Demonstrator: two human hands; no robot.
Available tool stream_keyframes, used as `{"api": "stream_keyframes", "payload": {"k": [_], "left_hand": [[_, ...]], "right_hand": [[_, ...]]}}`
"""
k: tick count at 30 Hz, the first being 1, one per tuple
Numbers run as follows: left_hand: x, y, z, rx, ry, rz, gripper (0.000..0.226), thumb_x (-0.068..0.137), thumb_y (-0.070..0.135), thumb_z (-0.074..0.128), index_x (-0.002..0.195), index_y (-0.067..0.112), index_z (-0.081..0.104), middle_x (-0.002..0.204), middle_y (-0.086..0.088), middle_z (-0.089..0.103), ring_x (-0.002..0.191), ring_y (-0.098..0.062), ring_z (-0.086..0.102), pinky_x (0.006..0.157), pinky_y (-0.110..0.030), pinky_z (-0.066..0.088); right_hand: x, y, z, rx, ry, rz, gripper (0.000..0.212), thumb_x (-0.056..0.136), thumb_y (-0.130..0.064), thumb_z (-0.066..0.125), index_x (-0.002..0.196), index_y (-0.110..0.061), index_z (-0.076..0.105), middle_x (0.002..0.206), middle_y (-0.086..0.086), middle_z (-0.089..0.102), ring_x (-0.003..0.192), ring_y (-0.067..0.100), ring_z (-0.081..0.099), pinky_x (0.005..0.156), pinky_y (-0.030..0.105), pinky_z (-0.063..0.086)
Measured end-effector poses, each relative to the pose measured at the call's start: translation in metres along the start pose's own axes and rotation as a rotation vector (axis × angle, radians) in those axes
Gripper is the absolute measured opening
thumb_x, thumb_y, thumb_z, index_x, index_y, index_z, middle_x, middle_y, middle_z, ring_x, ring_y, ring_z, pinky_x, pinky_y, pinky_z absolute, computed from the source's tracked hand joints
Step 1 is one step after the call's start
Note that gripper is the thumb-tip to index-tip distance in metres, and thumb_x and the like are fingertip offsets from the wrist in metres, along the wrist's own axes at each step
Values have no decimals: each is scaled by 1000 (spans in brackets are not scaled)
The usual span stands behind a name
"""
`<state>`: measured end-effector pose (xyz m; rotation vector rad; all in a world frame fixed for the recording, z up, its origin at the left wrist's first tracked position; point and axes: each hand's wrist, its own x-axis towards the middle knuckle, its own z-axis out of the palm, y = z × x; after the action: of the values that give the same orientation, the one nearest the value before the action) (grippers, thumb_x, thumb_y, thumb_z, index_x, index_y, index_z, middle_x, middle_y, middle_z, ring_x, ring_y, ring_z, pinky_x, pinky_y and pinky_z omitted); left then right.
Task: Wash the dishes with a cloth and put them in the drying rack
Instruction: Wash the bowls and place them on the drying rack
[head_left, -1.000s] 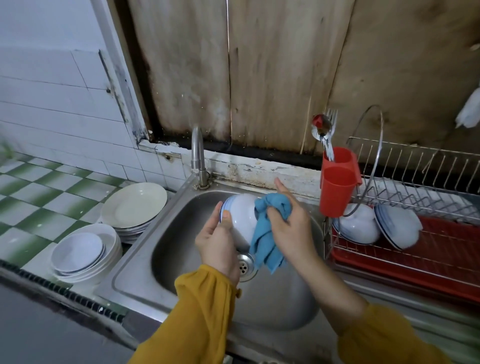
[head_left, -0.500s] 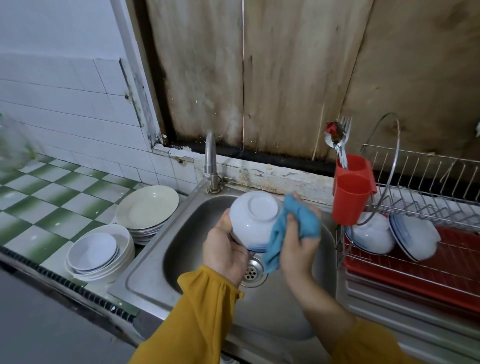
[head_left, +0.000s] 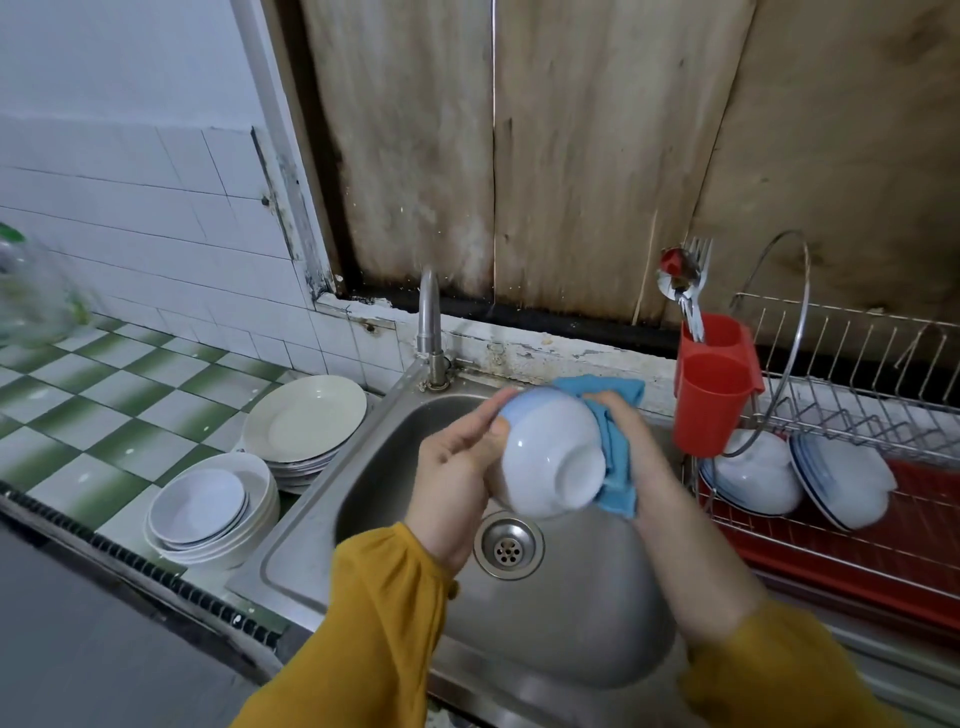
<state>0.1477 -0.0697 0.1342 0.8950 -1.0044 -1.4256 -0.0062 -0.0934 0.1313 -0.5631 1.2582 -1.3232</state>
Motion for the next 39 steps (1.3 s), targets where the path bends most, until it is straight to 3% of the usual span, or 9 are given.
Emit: {"api": "stream_keyframes", "payload": {"k": [5,7,15,20,23,27,30,34,39], "left_hand": [[-12,-4,16,255,-18,192,25,89,4,63,107,19,70,108,-3,74,100,-14,69,87,-24,54],[-13,-4,13,208,-17,190,28,91,-4,59,106,17,70,104,-4,75,94,-15,70,81,-25,56],[-5,14,-6,153,-212,279,54,78,34,62,126,11,56,111,-9,71,102,-23,68,82,-32,55],[-1,23,-2,303,-188,-196,123,42,75,75,146,21,37,144,-7,50,131,-25,49,110,-45,37],[0,22,-3,334,-230,-271,84,49,59,83,116,12,62,107,-6,73,93,-15,70,80,-27,55],[4,23,-11,420,-265,-178,59,55,32,92,102,7,68,92,-6,75,82,-17,71,67,-23,55],[2,17,-16,664,-181,12,96,36,41,97,119,15,57,104,5,69,96,-9,66,80,-22,54],[-7,15,-9,752,-176,229,114,38,39,98,136,27,41,119,17,60,112,-3,59,98,-24,48],[3,12,-15,789,-152,365,100,43,35,92,131,24,47,116,6,64,108,-16,63,91,-43,53]], "right_hand": [[-14,-17,10,-598,-62,-558,10,88,-15,63,81,-20,66,77,5,68,73,19,63,67,31,50],[-15,-7,12,-562,-21,-692,14,88,-14,64,79,-24,62,74,0,65,69,14,62,63,29,49],[-6,14,1,379,-62,-44,30,91,-35,53,74,-16,69,71,6,67,68,23,62,64,32,50],[-12,5,0,218,32,-752,13,62,-35,57,61,-23,64,59,-13,59,61,6,55,60,26,42],[-18,2,-3,25,-202,-988,15,67,-27,51,65,-28,66,63,-18,61,64,-2,56,62,16,44],[-22,-14,-5,-22,-483,-564,16,59,-23,61,69,-14,68,67,5,63,64,14,60,60,26,49],[-19,-27,2,-21,-202,-251,22,82,-28,61,86,-7,63,79,12,65,75,25,62,68,34,50],[-31,-37,21,-275,-243,-285,19,99,-23,50,117,-27,53,103,-2,65,94,15,62,86,33,47],[-48,-2,38,-711,-334,-508,43,94,-8,52,132,-28,49,126,-4,58,114,13,57,103,39,45]]}}
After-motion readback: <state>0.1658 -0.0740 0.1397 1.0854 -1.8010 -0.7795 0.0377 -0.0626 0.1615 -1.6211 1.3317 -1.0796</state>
